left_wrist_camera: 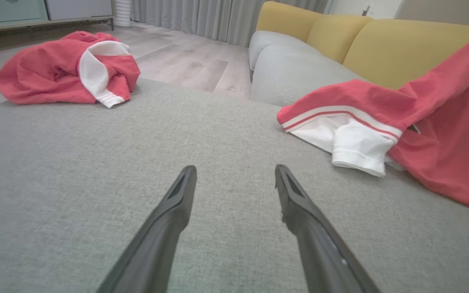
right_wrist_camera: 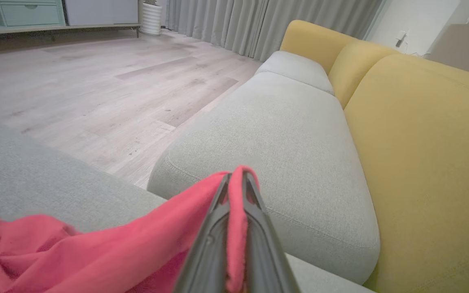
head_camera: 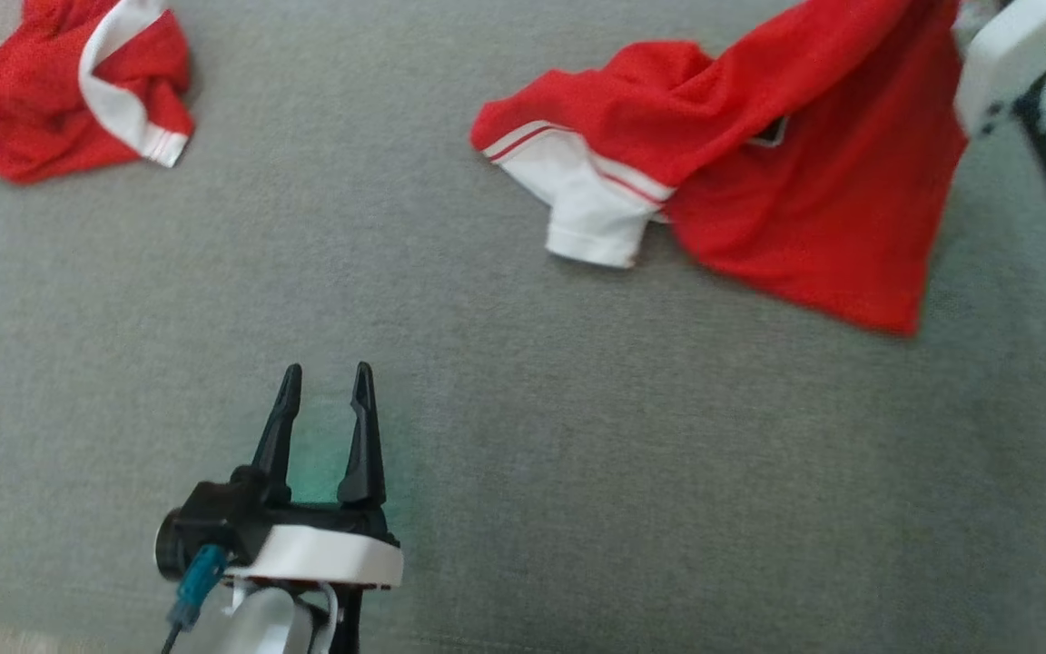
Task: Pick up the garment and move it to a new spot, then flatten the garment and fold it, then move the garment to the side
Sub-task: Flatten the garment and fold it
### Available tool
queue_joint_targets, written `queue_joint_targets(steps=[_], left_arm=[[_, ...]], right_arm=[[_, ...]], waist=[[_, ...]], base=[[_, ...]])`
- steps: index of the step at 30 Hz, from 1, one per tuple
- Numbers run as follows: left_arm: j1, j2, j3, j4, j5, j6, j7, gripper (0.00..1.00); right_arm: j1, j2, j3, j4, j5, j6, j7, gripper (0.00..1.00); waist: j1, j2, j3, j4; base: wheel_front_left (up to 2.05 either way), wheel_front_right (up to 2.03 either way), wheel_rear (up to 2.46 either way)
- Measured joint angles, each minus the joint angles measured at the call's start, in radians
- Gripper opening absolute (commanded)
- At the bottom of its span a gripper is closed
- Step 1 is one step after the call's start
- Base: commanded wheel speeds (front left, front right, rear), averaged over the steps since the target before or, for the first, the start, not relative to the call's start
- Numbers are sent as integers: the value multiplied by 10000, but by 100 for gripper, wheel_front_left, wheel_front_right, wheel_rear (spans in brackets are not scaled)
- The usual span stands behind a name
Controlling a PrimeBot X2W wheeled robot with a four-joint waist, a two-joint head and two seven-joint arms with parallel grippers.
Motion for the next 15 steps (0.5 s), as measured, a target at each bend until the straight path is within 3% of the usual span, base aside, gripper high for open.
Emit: queue_joint_targets(steps=[7, 8, 9, 15], left_arm=[[-257, -10, -334, -201, -102, 119, 0, 100], [-401, -10, -376, -245, -107, 159, 0, 100], [-452, -10, -407, -270, -163, 184, 0, 100], [-501, -12, -487, -351, -190, 318, 0, 100]], right_arm=[[-1309, -713, 90, 1841, -454, 0, -374, 1], [-1444, -798, 77, 2220, -698, 0, -786, 96], [-1503, -802, 69, 2416, -784, 0, -976, 100], [-1517, -669, -56, 3271, -790, 0, -1990, 100]], waist=[[0, 0, 408, 636], [0, 0, 557, 780], [0, 0, 623, 839], [1, 0, 720, 846]], base=[[0, 0, 0], [0, 0, 0], [0, 0, 0], [0, 0, 0]])
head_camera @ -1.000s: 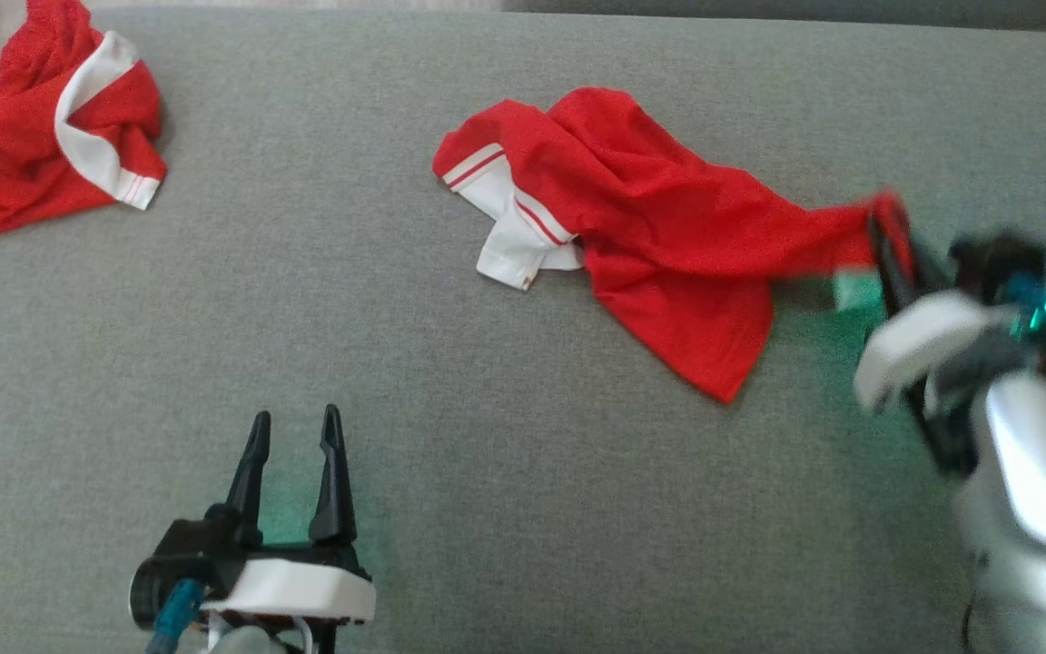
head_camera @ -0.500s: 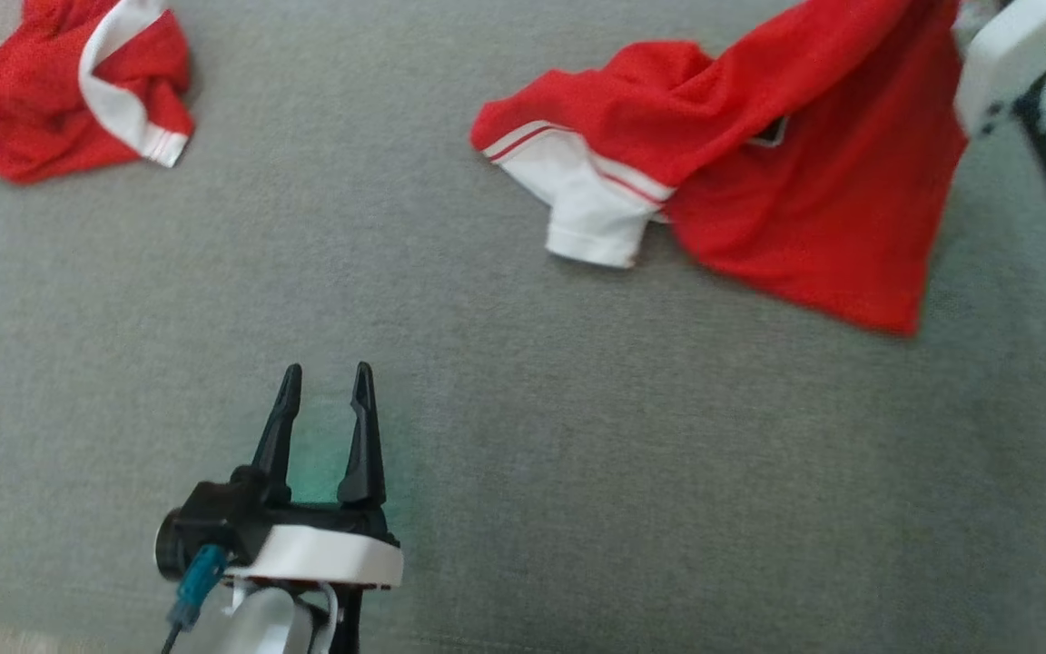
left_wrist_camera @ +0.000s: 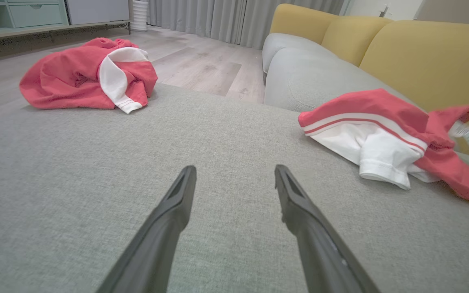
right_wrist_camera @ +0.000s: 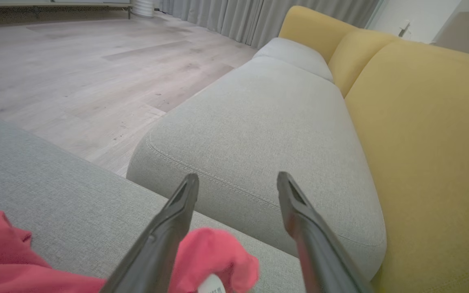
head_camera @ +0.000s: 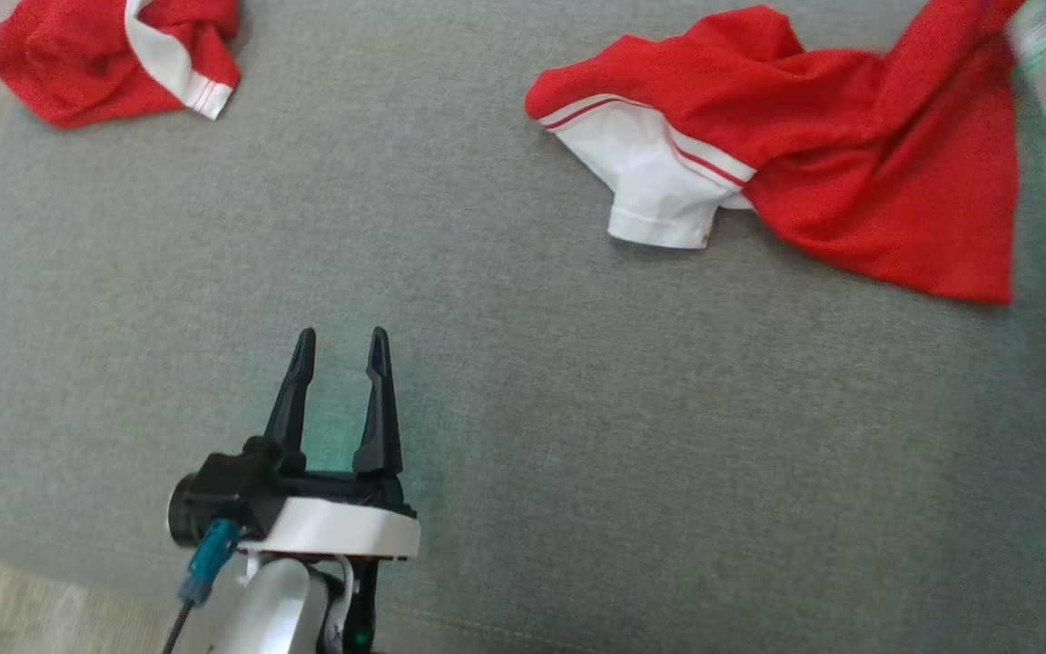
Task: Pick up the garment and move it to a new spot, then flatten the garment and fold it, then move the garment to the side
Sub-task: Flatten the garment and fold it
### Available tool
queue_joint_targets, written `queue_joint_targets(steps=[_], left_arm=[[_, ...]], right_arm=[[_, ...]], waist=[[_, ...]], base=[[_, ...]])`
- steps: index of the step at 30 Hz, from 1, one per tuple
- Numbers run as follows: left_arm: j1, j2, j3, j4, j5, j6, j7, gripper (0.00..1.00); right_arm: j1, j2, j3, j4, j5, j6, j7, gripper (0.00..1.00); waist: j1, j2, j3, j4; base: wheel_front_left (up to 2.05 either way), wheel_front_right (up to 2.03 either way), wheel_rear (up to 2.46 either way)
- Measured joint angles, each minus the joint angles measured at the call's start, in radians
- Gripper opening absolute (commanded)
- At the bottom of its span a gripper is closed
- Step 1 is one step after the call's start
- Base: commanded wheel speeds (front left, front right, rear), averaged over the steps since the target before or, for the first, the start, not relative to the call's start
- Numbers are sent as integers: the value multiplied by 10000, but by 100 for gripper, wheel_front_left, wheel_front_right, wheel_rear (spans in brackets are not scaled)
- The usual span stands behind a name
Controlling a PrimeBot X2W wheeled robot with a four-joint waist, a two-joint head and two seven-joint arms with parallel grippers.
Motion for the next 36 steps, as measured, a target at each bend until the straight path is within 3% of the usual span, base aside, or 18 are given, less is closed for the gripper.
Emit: queue_joint_targets(steps=[5, 9, 19, 26, 34, 35, 36], left_arm=[[24, -2, 190, 0, 38, -6, -2, 100], [224, -2, 251, 44, 50, -17, -4, 100], [404, 0, 378, 134, 268, -150, -4, 100], [412, 0, 420, 203, 313, -261, -4, 100], [412, 0, 389, 222, 313, -265, -4, 100], [413, 0, 383, 226, 313, -265, -4, 100], [413, 0, 387, 230, 313, -265, -4, 100]], right_arm=[[268, 328, 439, 94, 341, 0, -807, 100], [1422, 614, 1057, -174, 953, 0, -1197, 100], [4469, 654, 2794, -1482, 2456, 0, -1080, 100], [5273, 336, 3175, -2080, 2727, 0, -514, 100], [5056, 313, 2846, -1572, 2443, 0, 265, 100], [4941, 313, 2782, -1475, 2429, 2, 355, 85], [4820, 318, 2696, -1346, 2406, 8, 420, 53]], waist=[[-3, 0, -293, -387], [-3, 1, -606, -802], [-4, 1, -1205, -1491], [-3, 1, -1120, -1362], [-3, 1, -970, -942], [-3, 0, -962, -890], [-2, 1, -957, -847]], base=[[0, 0, 0], [0, 0, 0], [0, 0, 0], [0, 0, 0], [0, 0, 0], [0, 0, 0], [0, 0, 0]])
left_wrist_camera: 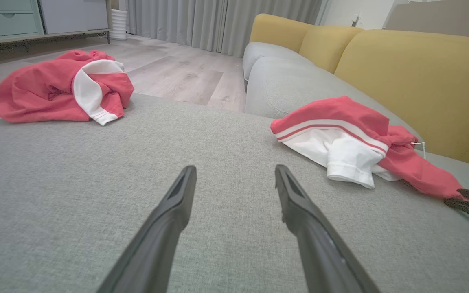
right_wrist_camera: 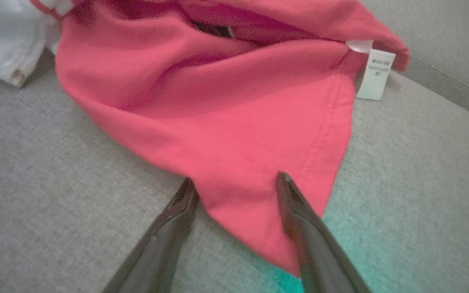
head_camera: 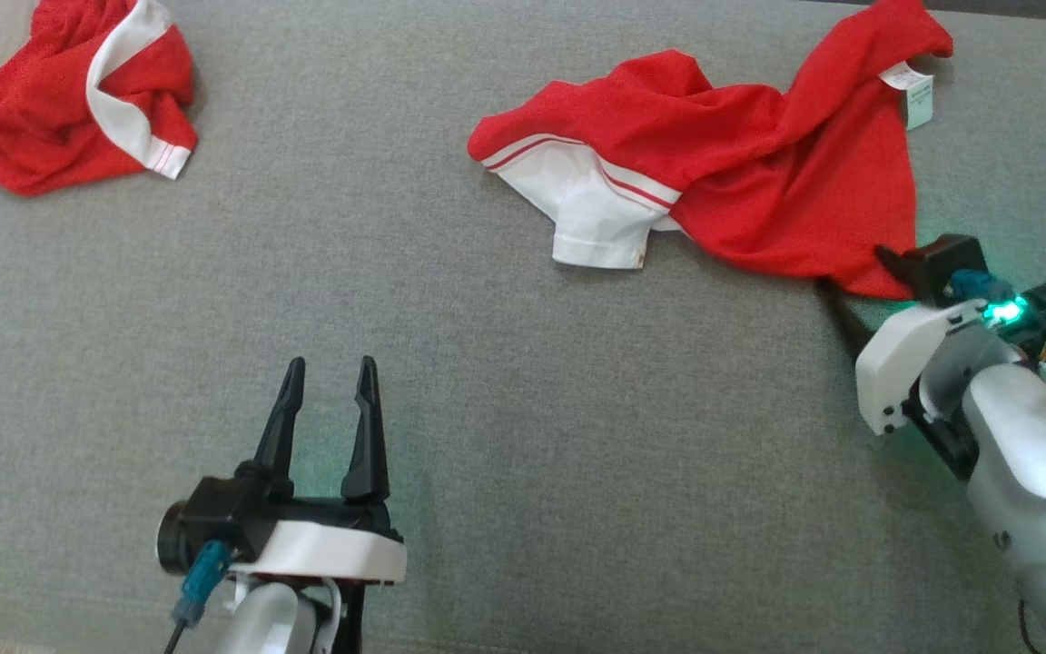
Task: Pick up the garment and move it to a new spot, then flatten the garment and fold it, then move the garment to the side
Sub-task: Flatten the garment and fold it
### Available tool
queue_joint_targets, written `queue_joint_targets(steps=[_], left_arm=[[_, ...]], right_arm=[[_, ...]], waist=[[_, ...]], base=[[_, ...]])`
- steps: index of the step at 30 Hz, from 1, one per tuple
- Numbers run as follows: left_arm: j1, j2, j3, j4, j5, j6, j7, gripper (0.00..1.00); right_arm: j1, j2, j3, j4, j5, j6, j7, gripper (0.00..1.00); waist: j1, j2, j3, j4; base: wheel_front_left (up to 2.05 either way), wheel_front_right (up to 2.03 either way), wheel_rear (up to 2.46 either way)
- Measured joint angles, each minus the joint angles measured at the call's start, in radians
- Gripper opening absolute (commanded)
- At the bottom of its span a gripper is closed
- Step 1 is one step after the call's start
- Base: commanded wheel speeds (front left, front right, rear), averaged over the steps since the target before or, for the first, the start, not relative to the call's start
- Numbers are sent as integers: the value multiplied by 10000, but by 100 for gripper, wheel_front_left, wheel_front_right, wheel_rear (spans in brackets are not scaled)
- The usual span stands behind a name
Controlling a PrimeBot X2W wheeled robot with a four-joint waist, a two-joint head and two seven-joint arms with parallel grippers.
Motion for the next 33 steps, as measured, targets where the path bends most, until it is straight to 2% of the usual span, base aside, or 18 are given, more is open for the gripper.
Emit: queue_joint_targets(steps=[1, 3, 10, 16, 21, 27, 33], left_arm=[[2, 0, 4, 8, 0, 0, 0, 100], [8, 0, 13, 38, 0, 0, 0, 100], [179, 2, 98, 65, 0, 6, 0, 100], [188, 2, 127, 159, 0, 2, 0, 100], [382, 4, 211, 199, 15, 0, 0, 100], [589, 6, 313, 180, 73, -13, 0, 100], [585, 6, 385, 75, 159, -92, 0, 100]], right_arm=[[-93, 8, -58, 96, -67, 2, 38, 42], [-164, 50, -136, 261, -146, 2, 73, 0], [-120, 305, -368, 230, -286, 2, -401, 0], [254, 403, -387, -1122, -284, 2, -752, 0], [1714, 219, -535, -2675, -284, 0, -585, 0], [3860, -42, -1565, -4690, -504, 2, 299, 0], [5370, 79, -2575, -5827, -788, 2, 853, 0]], waist=[[1, 0, -3, 27], [0, 0, -31, 40], [1, 0, -156, -198], [0, 0, -480, -579], [0, 0, -829, -950], [-1, 0, -1139, -1333], [-1, 0, -1014, -1366]], base=[[0, 0, 0], [0, 0, 0], [0, 0, 0], [0, 0, 0], [0, 0, 0], [0, 0, 0], [0, 0, 0]])
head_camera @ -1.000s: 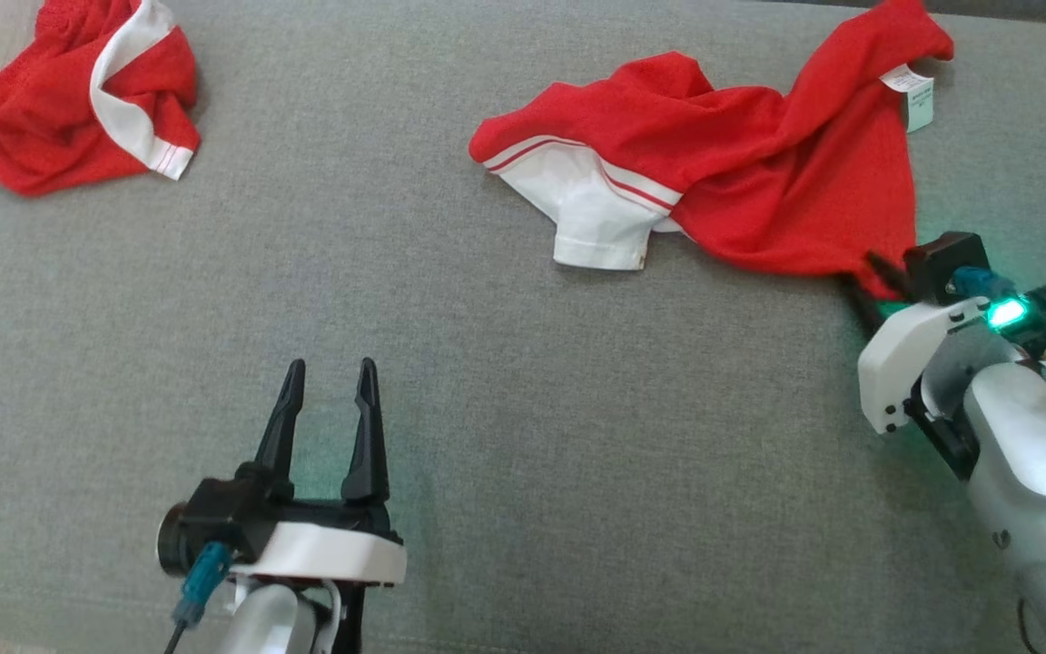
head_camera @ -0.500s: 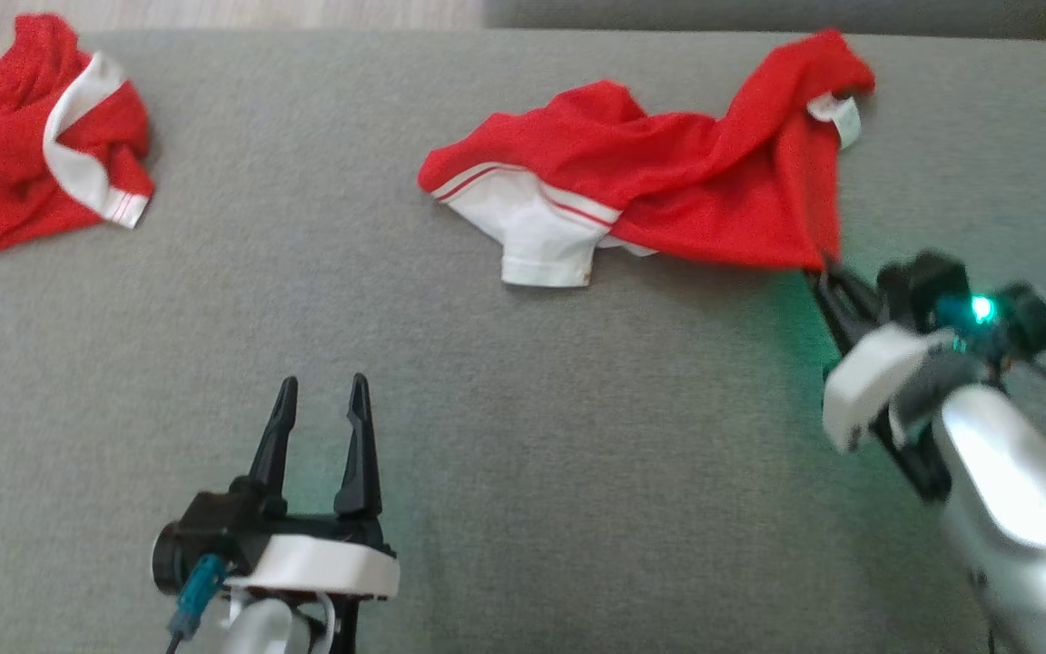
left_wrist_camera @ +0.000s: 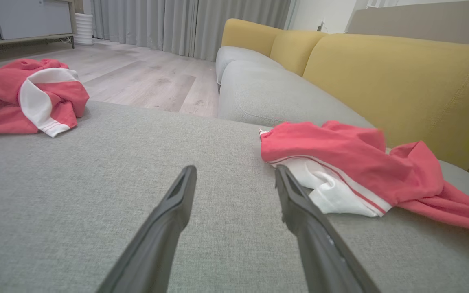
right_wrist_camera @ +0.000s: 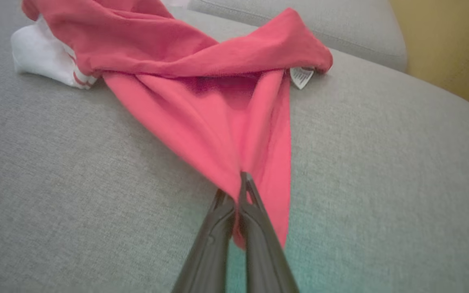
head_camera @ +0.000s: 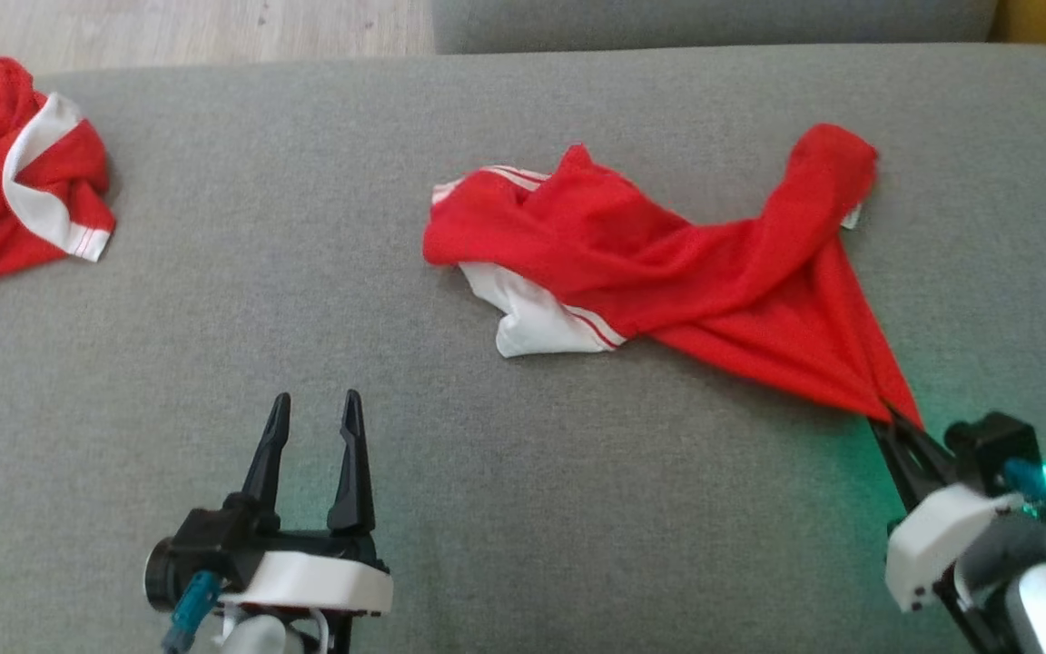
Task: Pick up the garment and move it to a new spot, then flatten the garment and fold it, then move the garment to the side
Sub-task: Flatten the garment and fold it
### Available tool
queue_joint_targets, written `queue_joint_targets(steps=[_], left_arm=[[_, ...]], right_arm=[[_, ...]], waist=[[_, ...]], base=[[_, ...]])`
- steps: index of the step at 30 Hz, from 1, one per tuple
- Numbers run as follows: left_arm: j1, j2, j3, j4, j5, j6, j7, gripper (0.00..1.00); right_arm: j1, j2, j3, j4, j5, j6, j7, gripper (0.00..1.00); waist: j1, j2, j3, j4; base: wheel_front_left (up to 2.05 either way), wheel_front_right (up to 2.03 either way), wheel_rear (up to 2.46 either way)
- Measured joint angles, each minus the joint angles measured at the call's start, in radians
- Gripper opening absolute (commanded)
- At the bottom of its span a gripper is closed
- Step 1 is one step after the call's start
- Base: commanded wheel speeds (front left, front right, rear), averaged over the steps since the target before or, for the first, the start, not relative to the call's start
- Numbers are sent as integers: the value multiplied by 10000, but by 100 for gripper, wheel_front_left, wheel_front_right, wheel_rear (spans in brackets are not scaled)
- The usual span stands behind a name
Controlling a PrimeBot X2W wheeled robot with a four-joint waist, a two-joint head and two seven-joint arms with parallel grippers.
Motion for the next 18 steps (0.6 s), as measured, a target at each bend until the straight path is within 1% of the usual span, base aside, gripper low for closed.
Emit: queue_joint_targets(steps=[3, 4, 5, 6, 7, 12, 15, 18], left_arm=[[-7, 0, -8, -12, 0, 0, 0, 100], [-7, 2, -8, -13, 0, 0, 0, 100], [-10, 0, -8, -12, 0, 0, 0, 100], [-10, 0, -8, -12, 0, 0, 0, 100], [-12, 2, -8, -10, 0, 0, 0, 100], [-16, 0, -6, 54, 0, -2, 0, 100], [-15, 2, -2, 84, 0, -2, 0, 100], [-12, 2, 15, 82, 0, -2, 0, 100]], right_arm=[[461, 291, -366, -345, -238, 0, 98, 0], [544, 397, -418, -414, -301, 0, 98, 11], [597, 508, -460, -456, -366, -2, 96, 35], [639, 616, -500, -493, -408, 0, 77, 91], [671, 734, -562, -506, -414, 0, 67, 100], [676, 1083, -767, -600, -504, -2, -203, 100], [675, 1126, -780, -786, -508, 0, -272, 100], [674, 1156, -786, -1271, -504, -2, -368, 100]], waist=[[0, 0, 135, 68], [0, 0, 170, 92], [1, 0, 197, 112], [1, 0, 217, 129], [1, 0, 228, 145], [1, 0, 99, 157], [0, 0, -39, 123], [1, 0, -187, 57]], base=[[0, 0, 0], [0, 0, 0], [0, 0, 0], [0, 0, 0], [0, 0, 0], [0, 0, 0], [0, 0, 0], [0, 0, 0]])
